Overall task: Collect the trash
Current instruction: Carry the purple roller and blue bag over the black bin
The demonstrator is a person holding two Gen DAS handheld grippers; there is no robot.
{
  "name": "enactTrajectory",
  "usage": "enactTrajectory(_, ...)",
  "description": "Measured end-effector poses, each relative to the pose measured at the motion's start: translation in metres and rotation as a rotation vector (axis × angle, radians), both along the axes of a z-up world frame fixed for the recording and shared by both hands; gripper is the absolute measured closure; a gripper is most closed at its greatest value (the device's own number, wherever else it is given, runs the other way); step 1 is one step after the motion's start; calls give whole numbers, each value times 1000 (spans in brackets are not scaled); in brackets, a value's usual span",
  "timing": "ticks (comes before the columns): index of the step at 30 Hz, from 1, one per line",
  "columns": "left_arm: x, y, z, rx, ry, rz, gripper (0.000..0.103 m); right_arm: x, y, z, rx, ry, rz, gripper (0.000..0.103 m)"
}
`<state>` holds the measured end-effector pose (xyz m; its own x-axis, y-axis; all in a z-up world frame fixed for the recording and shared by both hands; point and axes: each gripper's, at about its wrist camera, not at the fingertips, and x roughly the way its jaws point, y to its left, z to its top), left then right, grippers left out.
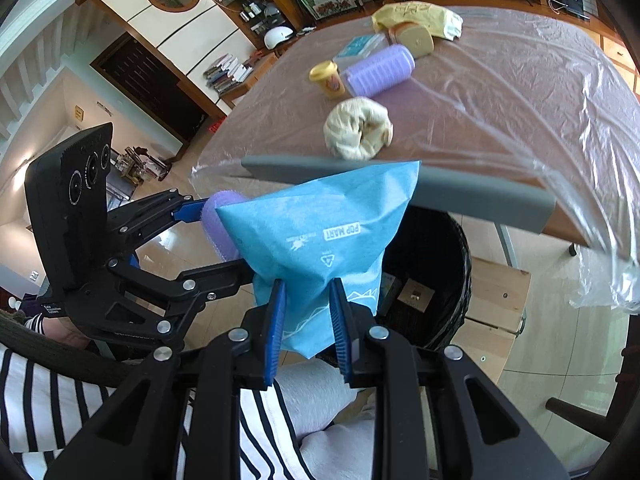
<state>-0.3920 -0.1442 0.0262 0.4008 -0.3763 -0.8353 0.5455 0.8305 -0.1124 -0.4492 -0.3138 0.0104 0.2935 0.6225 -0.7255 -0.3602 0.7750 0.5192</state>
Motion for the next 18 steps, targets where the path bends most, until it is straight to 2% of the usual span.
enactTrajectory(18,11,-4,-57,68,74,-15,24,19,13,-54,-76,114,17,80)
